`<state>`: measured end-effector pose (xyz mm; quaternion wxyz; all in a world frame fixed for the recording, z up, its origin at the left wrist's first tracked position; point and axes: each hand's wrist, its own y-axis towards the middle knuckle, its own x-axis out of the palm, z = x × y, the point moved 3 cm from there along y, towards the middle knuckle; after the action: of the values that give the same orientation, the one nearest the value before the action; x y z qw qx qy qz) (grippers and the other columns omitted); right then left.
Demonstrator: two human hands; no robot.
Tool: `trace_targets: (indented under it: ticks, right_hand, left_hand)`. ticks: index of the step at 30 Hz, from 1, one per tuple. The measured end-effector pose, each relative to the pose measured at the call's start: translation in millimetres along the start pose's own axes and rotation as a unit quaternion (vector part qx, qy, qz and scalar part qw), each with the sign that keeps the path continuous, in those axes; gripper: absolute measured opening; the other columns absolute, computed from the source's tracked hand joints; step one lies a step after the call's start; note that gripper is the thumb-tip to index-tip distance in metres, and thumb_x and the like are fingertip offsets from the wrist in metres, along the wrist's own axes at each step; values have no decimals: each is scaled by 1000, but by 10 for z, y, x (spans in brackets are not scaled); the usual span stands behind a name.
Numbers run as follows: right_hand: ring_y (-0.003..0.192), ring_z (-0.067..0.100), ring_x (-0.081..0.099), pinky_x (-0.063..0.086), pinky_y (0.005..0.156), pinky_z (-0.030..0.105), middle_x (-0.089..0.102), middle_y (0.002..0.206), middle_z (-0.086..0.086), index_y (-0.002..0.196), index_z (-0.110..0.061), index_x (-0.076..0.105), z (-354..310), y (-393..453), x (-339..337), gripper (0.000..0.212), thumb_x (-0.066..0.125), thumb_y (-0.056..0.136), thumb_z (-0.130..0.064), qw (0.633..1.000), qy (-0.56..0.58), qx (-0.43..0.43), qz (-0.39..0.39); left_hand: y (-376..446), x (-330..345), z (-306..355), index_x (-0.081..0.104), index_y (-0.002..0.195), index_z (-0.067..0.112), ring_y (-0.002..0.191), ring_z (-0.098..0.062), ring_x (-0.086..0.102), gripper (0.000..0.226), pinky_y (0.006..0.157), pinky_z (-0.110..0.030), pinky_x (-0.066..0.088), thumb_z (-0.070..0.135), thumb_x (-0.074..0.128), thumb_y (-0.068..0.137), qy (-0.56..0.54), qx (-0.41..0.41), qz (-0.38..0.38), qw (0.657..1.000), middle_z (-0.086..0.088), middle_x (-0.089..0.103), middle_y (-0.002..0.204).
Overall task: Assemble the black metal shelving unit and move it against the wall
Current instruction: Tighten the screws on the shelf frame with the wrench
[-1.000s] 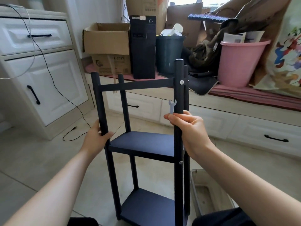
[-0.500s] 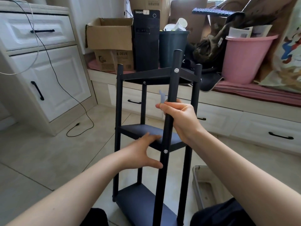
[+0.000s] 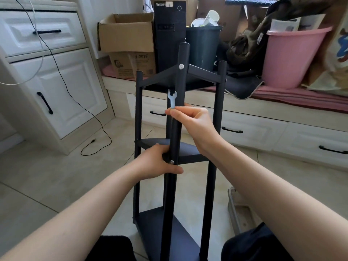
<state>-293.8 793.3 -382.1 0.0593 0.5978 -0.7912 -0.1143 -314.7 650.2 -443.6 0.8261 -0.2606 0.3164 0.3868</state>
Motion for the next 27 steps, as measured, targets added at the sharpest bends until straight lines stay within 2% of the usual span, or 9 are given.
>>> trace_targets:
  ticks: [2,4,6,8,10,14,17,21,27]
  right_hand:
    - [118,14,60,47,105,34,74,108,2,102,-10,78,-18,2,43,17,70,90,-20,1000,-6,-3,-3]
    - [113,13,63,50,99,28,75,106,2,102,-8,78,-48,6,76,18,70,90,-19,1000,-11,-6,-6]
    - [107,10,65,50,90,19,75,104,2,102,-9,78,-79,-1,94,18,70,90,-20,1000,-12,-8,-6]
    - [105,8,66,49,86,14,75,103,1,101,-10,78,-90,-16,95,18,70,90,-21,1000,-12,-7,-7]
    - [105,6,65,50,83,12,75,103,1,100,-10,78,-81,-32,82,18,71,89,-22,1000,-16,-4,-6]
    - [103,5,66,53,91,25,74,103,-7,99,-14,78,-20,-88,-52,16,73,88,-24,999,-23,23,34]
    - [89,6,68,55,77,23,76,99,-1,100,-13,78,24,-196,-205,17,71,90,-24,999,-22,41,26]
    - [78,13,65,56,72,23,74,87,6,96,-9,76,12,-373,-334,14,65,94,-18,999,-9,49,3]
    - [63,12,59,54,66,23,72,73,4,87,-8,75,25,-726,-414,14,64,94,-14,995,-96,11,-35]
  left_hand:
    - [-13,-41,17,59,135,28,110,-7,61,64,88,-23,48,32,86,76,-62,-28,-2,998,11,66,116]
    - [-48,-75,16,59,136,27,114,-12,63,63,102,-36,50,20,84,79,-134,-32,16,990,8,69,120]
    - [-99,-109,16,58,134,26,110,-12,67,56,106,-43,49,15,80,83,-184,-12,43,982,7,71,119]
    - [-148,-123,17,57,132,27,105,-9,69,50,104,-43,51,13,76,88,-191,7,55,980,8,71,117]
    - [-176,-125,15,56,129,30,109,-9,67,46,106,-42,49,13,74,90,-189,16,54,980,10,71,117]
    - [-193,-152,-9,55,119,38,107,-5,68,40,106,-40,48,13,71,92,-191,20,40,981,16,74,110]
    - [-183,-149,-22,57,120,33,104,-10,70,41,104,-41,50,11,73,90,-195,21,32,980,15,75,108]
    - [-144,-88,17,60,115,27,99,-6,71,29,99,-39,54,15,72,91,-212,31,46,976,14,76,103]
    - [-84,-50,93,55,128,29,104,-3,69,38,97,-30,52,21,70,94,-200,50,20,978,10,75,109]
